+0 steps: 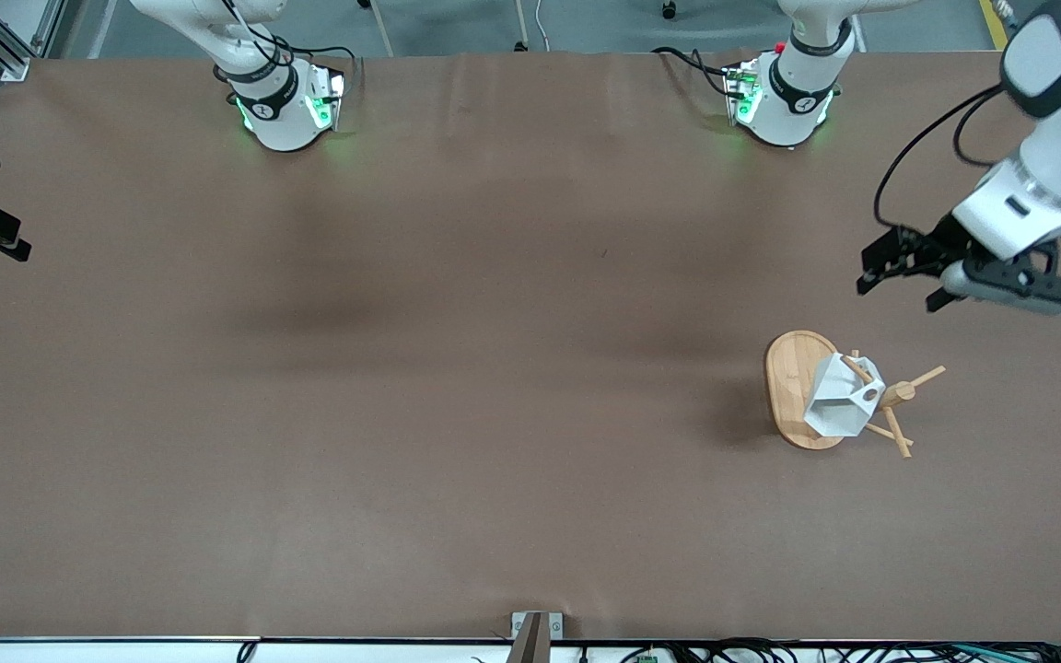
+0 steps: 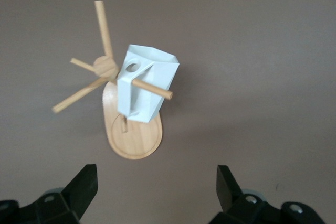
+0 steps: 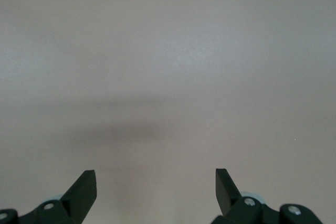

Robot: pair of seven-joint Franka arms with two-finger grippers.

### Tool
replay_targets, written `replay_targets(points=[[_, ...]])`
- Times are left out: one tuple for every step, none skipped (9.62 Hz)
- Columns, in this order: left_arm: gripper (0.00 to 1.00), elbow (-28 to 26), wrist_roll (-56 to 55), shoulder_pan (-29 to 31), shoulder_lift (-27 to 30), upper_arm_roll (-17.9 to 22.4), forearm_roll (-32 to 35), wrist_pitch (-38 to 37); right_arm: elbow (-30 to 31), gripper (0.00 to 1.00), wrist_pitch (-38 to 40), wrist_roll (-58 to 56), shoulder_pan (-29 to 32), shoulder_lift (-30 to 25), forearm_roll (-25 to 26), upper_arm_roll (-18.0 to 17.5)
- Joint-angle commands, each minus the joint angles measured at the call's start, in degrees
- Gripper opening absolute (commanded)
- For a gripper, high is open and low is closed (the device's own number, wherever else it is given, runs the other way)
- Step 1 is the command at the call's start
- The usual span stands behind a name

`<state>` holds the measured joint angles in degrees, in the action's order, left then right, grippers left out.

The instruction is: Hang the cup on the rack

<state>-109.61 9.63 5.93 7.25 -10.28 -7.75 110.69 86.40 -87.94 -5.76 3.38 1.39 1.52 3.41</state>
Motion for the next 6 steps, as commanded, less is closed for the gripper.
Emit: replay_targets(points=[[1.0,5.5,-1.1,-1.1,-0.2,0.7,5.1,-9.1,-0.7,1.0,0.1,0.7,0.4,0.3,0.1,-0.3],[1.0,7.9,-0.3,-2.6,-0.4,4.3,5.1,-10.9,-0.6,1.0,0.1,0.7,0.3,0.3,0.1,-0.3],[1.0,8.4,0.4,-5.3,-0.4,8.5,5.0,-11.3,-0.6,1.0,0.1,0.7,0.3,0.3,0.1,-0.3],[1.0,9.1,-0.3,-6.3,-0.3,9.8,4.0,-12.3,-0.6,1.0,0.1,0.7,0.3,0.3,0.1,-0.3],[1.0,10.1,-1.4,-6.6,-0.3,9.9,4.0,-14.4,-0.7,1.0,0.1,0.7,0.2,0.3,0.1,-0.3],[1.0,11.2,-4.5,-6.7,-0.3,9.4,4.3,-16.9,-0.9,1.0,0.1,0.8,0.1,0.3,0.1,-0.3]])
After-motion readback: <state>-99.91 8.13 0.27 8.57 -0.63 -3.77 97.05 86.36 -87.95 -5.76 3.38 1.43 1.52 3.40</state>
